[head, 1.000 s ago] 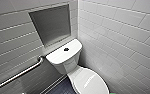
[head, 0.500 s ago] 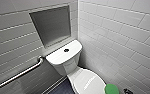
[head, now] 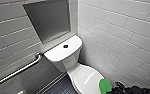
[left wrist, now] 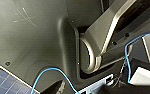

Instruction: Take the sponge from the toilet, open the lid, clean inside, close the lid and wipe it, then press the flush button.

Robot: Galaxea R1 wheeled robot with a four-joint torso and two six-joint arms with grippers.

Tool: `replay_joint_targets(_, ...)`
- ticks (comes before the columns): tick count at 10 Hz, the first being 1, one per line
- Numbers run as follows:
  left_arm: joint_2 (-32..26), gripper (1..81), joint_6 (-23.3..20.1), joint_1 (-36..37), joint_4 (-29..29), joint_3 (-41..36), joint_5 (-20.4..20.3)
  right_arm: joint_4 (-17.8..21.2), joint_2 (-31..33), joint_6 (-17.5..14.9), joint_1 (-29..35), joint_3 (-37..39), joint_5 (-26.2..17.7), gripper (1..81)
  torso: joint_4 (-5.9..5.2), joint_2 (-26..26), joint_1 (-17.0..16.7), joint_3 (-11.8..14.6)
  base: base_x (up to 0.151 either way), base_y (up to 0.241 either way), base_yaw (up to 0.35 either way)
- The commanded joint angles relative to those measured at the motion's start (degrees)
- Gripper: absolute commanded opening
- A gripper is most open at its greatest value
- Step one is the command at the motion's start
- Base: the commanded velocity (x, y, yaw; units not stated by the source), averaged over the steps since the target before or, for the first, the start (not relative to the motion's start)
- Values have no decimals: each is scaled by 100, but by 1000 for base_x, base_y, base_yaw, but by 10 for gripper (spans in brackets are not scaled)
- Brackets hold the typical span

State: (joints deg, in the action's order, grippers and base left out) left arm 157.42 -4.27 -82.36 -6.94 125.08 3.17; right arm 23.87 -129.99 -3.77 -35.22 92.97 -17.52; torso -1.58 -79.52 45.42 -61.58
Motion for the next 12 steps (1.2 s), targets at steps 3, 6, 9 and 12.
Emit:
replay_joint_targets(3, -34, 811, -13, -48, -27, 8, 448, 179, -1164, 8, 1230, 1478, -1201, 10, -2, 0, 5, -74, 0, 0, 0)
replay_joint_targets(6, 53, 811, -13, -48, -27, 175, 448, 127, -1928, 227, 1829, 2418, -1553, 10, 0, 0, 7, -72, 0, 0, 0)
replay_joint_targets(9, 62, 811, -13, -48, -27, 184, 439, 118, -2507, 271, 2031, 3216, -1614, 10, 0, 0, 9, -72, 0, 0, 0)
replay_joint_targets(12, 45, 811, -13, -74, -18, 184, 439, 179, -3148, 350, 2119, 4165, -1465, 10, 0, 0, 9, -72, 0, 0, 0)
